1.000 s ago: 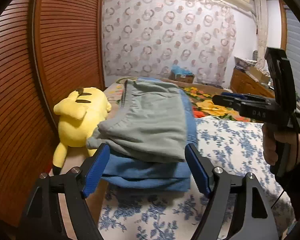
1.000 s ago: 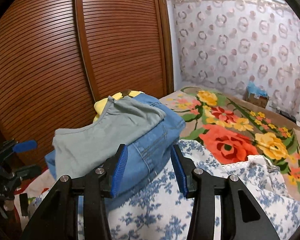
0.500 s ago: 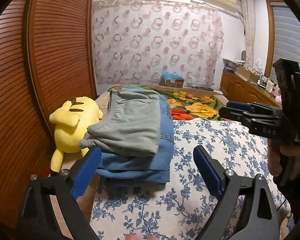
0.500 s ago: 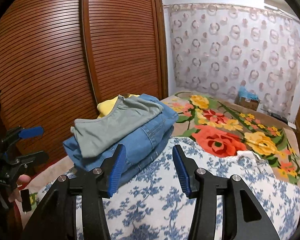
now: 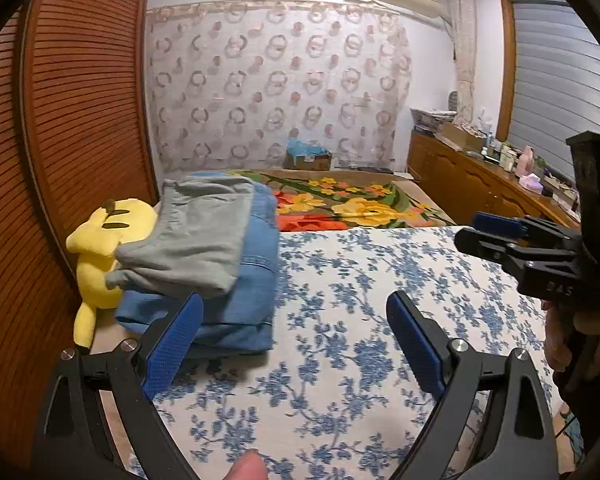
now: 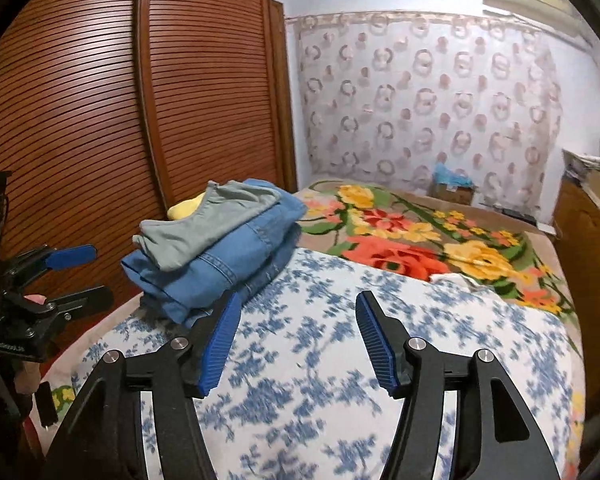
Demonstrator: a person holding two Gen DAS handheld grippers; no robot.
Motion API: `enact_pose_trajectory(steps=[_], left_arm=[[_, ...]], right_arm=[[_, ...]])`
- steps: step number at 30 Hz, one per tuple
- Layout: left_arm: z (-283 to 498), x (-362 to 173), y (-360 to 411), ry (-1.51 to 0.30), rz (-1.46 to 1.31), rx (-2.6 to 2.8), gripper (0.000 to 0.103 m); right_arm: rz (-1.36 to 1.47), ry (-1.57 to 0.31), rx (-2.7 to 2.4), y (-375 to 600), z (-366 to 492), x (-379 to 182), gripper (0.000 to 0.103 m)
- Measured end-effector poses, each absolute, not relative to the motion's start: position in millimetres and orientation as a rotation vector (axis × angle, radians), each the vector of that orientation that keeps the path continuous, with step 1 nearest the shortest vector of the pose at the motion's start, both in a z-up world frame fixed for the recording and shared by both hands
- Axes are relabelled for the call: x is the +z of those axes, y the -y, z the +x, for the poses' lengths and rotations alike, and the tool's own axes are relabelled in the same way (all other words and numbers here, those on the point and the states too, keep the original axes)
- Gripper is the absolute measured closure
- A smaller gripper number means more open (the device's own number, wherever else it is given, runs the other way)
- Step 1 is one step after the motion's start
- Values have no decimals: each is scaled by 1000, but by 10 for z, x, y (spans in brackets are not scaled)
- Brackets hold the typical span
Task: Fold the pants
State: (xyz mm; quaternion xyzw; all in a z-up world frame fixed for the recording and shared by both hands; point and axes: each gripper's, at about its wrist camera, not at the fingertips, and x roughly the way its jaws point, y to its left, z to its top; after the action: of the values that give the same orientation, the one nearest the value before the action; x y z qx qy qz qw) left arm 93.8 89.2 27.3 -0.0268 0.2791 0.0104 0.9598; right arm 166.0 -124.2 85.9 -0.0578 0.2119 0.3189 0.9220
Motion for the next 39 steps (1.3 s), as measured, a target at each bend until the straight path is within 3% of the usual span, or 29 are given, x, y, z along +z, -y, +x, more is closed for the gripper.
enact_pose_trajectory(steps=[16,39], left_arm=[[837,132,-216,-596,-27,-43,9],[521,635,146,-496,-11,-37,9]], right_arm=[[-68,-450,480,1679,811,836,20],[-20,-351,317,1894,122,1176,20]])
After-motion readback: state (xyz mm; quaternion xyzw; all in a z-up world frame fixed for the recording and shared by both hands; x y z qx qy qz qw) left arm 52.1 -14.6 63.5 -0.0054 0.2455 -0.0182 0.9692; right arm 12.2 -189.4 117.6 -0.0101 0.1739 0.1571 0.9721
